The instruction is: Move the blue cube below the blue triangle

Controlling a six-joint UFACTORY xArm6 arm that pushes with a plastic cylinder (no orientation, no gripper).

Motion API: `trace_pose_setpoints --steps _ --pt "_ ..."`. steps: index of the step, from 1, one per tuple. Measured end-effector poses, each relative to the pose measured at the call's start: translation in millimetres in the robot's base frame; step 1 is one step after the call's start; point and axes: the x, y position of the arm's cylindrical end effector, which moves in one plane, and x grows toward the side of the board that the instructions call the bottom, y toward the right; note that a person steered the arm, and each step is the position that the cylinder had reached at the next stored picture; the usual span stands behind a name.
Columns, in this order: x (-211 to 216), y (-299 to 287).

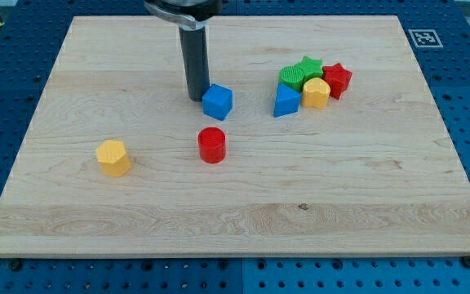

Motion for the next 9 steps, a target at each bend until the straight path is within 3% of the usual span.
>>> trace_pose_setpoints --steps 5,9 --pt "15 12" --pt "32 62"
